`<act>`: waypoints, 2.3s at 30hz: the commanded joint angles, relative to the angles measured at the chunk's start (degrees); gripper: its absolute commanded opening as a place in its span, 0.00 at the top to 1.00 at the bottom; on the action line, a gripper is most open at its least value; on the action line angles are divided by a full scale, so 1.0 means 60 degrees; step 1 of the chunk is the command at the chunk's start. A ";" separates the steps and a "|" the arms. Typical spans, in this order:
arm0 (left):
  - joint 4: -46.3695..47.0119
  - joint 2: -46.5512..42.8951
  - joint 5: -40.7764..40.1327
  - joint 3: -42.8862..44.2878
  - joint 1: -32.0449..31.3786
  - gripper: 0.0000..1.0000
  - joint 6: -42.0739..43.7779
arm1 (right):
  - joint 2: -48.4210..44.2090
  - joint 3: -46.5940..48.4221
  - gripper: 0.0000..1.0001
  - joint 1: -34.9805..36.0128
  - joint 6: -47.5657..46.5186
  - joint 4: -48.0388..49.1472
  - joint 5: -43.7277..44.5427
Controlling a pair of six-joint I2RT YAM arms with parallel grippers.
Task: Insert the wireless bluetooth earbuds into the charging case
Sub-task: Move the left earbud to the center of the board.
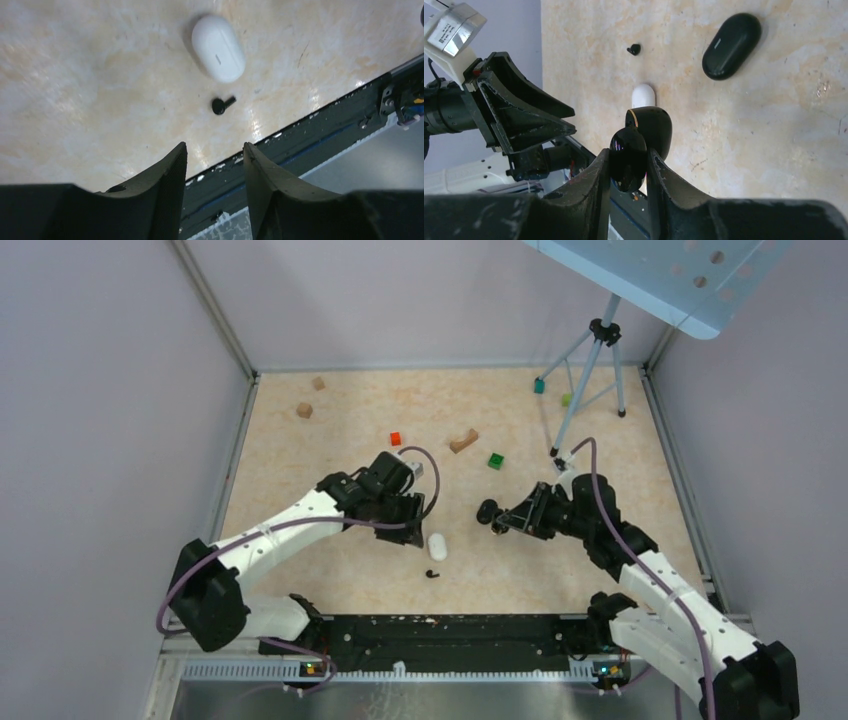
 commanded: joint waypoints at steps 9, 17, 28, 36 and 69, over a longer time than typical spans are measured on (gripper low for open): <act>0.1443 -0.0641 0.1198 -0.1796 -0.0176 0.52 -0.1286 | -0.0862 -0.2037 1.00 0.0053 0.1039 0.1570 -0.1443; 0.1887 -0.0187 0.0566 -0.2130 -0.0714 0.59 -0.2214 | -0.0836 -0.1932 1.00 0.0062 0.1001 0.1384 -0.1253; 0.1620 0.1440 -0.0563 -0.1364 -0.1555 0.59 -0.3272 | -0.0654 -0.1706 1.00 0.0054 0.0854 0.1332 -0.1318; 0.1987 0.1616 -0.1180 -0.1493 -0.1574 0.64 -0.3613 | -0.0555 -0.1629 1.00 0.0061 0.0812 0.1362 -0.1388; 0.1527 0.2227 -0.1523 -0.0849 -0.1676 0.84 -0.3165 | -0.0202 -0.1430 1.00 0.0054 0.0700 0.1555 -0.1356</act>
